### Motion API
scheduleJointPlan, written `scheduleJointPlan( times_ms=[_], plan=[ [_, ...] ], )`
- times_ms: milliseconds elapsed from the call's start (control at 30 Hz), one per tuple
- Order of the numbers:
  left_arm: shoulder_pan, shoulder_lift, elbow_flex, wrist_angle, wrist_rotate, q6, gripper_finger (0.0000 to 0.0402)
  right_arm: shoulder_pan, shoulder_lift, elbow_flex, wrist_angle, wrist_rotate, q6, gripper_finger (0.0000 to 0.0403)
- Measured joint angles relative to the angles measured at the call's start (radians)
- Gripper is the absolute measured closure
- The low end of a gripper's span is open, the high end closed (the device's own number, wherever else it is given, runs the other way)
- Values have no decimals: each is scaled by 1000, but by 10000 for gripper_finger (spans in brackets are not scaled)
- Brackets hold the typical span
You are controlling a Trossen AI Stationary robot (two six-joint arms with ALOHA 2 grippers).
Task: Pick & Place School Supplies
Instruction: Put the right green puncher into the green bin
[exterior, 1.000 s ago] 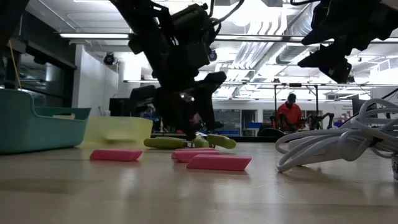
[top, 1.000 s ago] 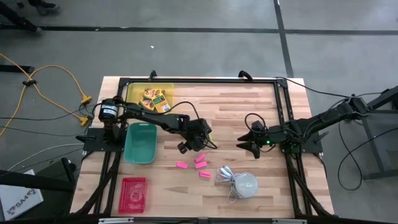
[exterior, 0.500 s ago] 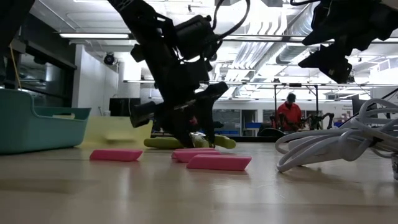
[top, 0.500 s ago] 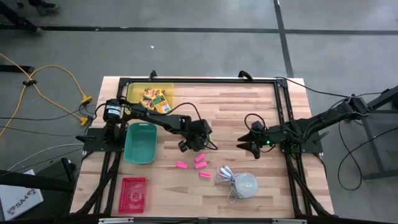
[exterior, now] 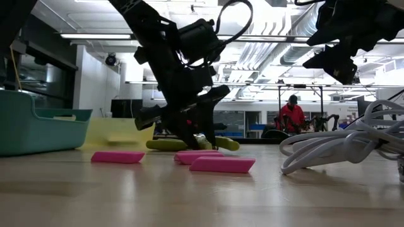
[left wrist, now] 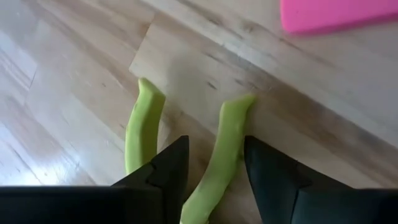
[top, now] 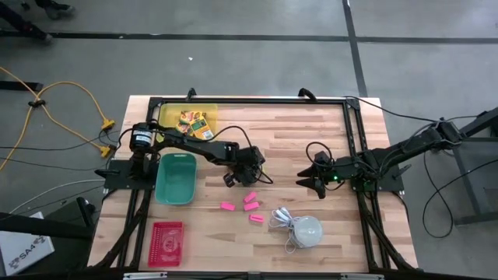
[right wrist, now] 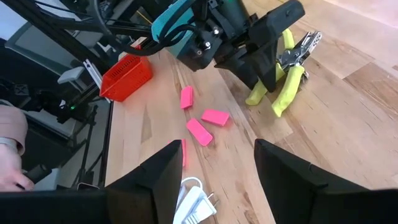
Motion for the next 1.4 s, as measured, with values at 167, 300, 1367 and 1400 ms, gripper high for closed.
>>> scheduleJointPlan(
  times_ms=[167, 300, 1367, 1400],
  plan=[
    [7, 0, 0, -3, -3, 0, 256, 0, 0, 0, 1, -3, 1, 213],
    [2, 0, 0, -6, -6, 0, 264, 0, 0, 0, 1, -24, 3, 213],
    [-92, -24, -3, 17, -243, 30, 362, 0, 0, 0, -7, -26, 0, 213],
    [-96, -35, 0, 15, -245, 2, 362, 0, 0, 0, -8, -26, 0, 213]
  ],
)
